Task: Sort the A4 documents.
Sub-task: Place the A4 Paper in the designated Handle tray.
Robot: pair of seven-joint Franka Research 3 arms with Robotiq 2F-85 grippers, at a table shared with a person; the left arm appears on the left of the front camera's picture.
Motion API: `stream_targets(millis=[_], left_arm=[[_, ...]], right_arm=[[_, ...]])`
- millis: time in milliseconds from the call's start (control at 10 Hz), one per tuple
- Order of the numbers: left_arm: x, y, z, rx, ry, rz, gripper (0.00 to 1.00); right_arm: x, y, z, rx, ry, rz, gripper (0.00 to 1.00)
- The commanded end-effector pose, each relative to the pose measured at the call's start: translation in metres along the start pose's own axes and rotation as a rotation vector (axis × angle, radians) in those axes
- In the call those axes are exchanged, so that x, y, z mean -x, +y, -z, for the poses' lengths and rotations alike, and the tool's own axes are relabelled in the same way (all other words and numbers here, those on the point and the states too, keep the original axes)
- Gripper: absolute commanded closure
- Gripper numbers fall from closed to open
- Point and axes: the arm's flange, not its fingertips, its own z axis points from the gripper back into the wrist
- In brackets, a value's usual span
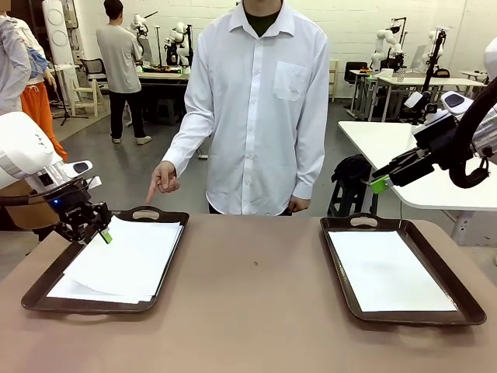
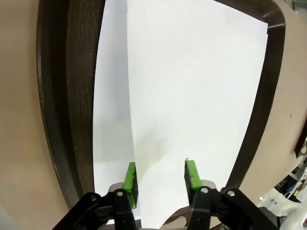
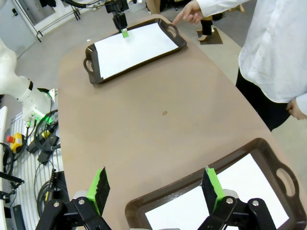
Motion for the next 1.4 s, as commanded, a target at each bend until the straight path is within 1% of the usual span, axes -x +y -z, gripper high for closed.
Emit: stream_targets(millis=[0,100,200,300,400,500,600,700,1300], left_arm=[[0.001,-0.005,-0.008,-0.058,-0.003,-0.016,0.32],[0.001,-0.009,-0.011,-0.092,-0.007,-0.015,0.19],[0.002,-0.013,-0.015,-0.11,-0.014,-0.005,0.12],[0.002,-0.014,-0.017,-0.114,-0.019,-0.002,0.0],[0.002,-0.015,-0.019,-0.115,-0.019,-0.001,0.0],[0.002,-0.017,-0.02,-0.088,-0.02,-0.036,0.0],[0.004,-0.018,-0.022,-0.041,-0.033,-0.097,0.0],[0.002,-0.011,-0.018,-0.086,-0.014,0.009,0.0],[0.002,-0.011,-0.018,-0.086,-0.014,0.009,0.0]], right_arm=[[0.0,-0.001,0.001,0.001,-0.006,-0.005,0.0],[0.0,-0.001,0.001,0.001,-0.006,-0.005,0.0],[0.0,-0.001,0.001,0.001,-0.006,-0.005,0.0],[0.0,-0.001,0.001,0.001,-0.006,-0.005,0.0],[0.0,-0.001,0.001,0.001,-0.006,-0.005,0.0],[0.0,-0.001,0.001,0.001,-0.006,-0.005,0.0],[0.0,-0.001,0.001,0.001,-0.006,-0.005,0.0],[0.0,-0.001,0.001,0.001,-0.006,-0.005,0.0],[0.0,-0.001,0.001,0.001,-0.006,-0.005,0.0]])
